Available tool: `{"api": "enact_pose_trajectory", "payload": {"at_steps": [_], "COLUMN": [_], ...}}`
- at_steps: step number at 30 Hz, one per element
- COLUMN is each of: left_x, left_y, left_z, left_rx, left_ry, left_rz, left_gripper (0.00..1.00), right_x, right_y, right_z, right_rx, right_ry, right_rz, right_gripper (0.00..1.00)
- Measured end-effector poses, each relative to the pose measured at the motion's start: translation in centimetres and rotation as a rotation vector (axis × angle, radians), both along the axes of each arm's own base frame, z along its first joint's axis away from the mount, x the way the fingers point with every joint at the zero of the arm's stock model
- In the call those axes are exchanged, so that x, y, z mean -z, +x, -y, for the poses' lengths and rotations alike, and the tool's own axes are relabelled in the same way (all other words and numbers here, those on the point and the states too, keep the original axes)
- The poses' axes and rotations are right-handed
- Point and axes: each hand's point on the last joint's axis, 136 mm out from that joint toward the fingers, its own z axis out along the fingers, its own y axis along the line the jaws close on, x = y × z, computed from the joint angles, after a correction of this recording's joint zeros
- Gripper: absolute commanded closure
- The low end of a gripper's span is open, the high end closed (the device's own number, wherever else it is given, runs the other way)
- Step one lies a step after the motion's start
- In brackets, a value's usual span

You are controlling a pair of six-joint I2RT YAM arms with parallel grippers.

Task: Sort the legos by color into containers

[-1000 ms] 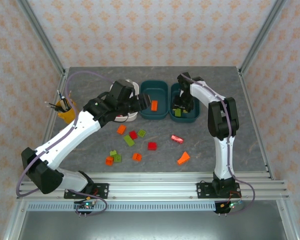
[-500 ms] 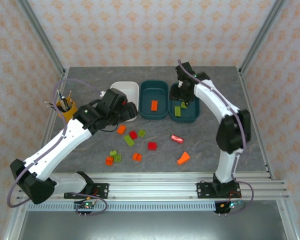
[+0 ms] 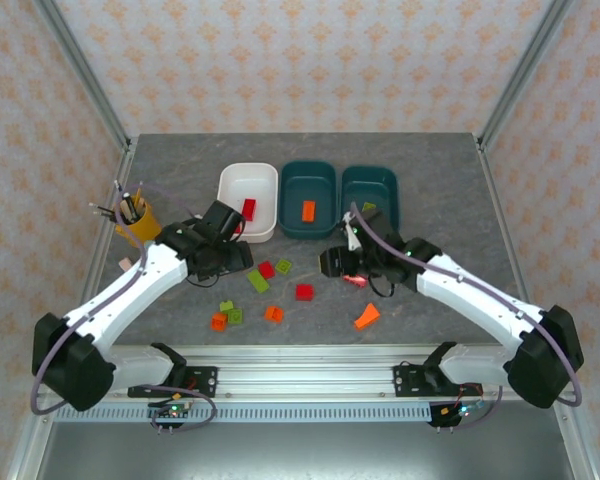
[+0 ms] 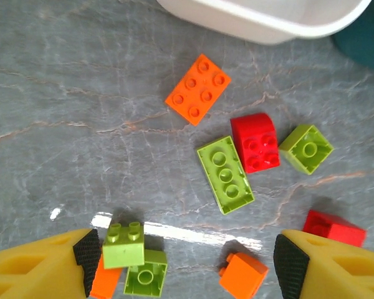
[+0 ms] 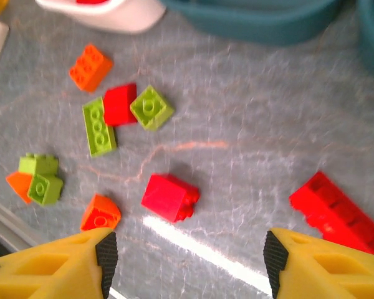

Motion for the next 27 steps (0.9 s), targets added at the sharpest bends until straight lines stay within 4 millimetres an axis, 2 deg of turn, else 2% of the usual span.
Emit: {"api": "enact_pose_trajectory", "payload": {"at_steps": [3, 7, 10, 14, 19, 23, 27], "left_x": [2.4, 5.7, 7.3, 8.4, 9.0, 9.6, 10.3], "left_y": [1.2, 3.0, 4.3, 5.4, 7.0, 7.6, 7.6], "left_z": [0.7, 0.6, 0.0, -0.8, 0.1, 0.6, 0.6], "left_rx": [0.093, 0.177, 0.194, 0.204, 0.247, 0.268, 0.277], "left_ry": [0.045, 0.106, 0.128, 0.131, 0.112, 0.104, 0.11], "left_rz": [-0.039, -0.099, -0.12, -0.125, -0.117, -0.115, -0.127], "left_gripper": [0.26, 0.26, 0.28, 0.31, 0.33, 0.38, 0.47], "right_x": [0.8, -0.1, -0.4, -0.5, -1.1, -1.0, -1.0], "right_y": [-0.5, 0.0, 0.2, 0.2, 0.5, 0.6, 0.7], "right_z": [-0.5, -1.5, -1.7, -1.8, -1.9, -1.7, -1.6], "right_rx": [-0.011, -0.014, -0.008, -0.001, 0.009, 0.021, 0.033], "right_ry": [0.01, 0.055, 0.072, 0.078, 0.086, 0.081, 0.077], "right_rz": [-0.004, 0.028, 0.036, 0.035, 0.044, 0.04, 0.041], "right_gripper": [0.35, 0.35, 0.35, 0.35, 0.35, 0.35, 0.36]}}
